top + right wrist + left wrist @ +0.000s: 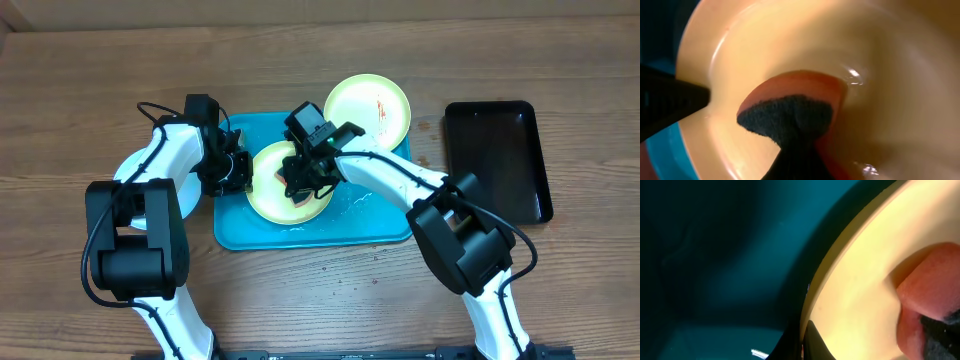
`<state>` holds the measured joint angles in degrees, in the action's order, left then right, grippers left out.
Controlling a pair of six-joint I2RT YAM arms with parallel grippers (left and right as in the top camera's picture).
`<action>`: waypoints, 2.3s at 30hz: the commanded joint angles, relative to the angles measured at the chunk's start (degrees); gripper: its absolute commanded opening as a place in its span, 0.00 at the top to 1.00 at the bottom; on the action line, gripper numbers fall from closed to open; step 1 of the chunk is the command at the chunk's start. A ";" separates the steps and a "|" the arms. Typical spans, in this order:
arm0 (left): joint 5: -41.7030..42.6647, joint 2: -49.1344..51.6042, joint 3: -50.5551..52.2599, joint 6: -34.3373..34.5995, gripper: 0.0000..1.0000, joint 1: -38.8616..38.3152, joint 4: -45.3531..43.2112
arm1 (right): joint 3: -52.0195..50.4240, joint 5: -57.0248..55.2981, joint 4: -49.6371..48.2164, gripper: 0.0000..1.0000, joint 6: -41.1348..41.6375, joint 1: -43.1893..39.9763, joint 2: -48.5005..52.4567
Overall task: Clean dirty plates on tray and stack at the side
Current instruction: 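Scrub the yellow plate with the sponge while left gripper holds it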
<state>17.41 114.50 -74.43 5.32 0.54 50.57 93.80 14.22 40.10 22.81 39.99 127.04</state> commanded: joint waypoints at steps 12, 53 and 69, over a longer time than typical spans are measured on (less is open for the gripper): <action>-2.36 2.56 1.62 -1.73 0.96 0.57 0.04 | 1.49 -18.60 -0.52 0.96 -2.01 0.92 0.72; -2.54 2.56 1.62 -1.95 0.96 0.57 0.17 | 4.22 8.00 4.55 0.96 -7.30 2.69 2.47; -2.73 2.56 1.62 -1.97 0.96 0.17 0.17 | 7.32 -18.82 13.57 0.96 -9.14 0.44 2.49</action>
<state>17.43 114.52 -74.35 4.23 0.51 50.76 100.01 8.47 54.41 14.11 41.45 128.77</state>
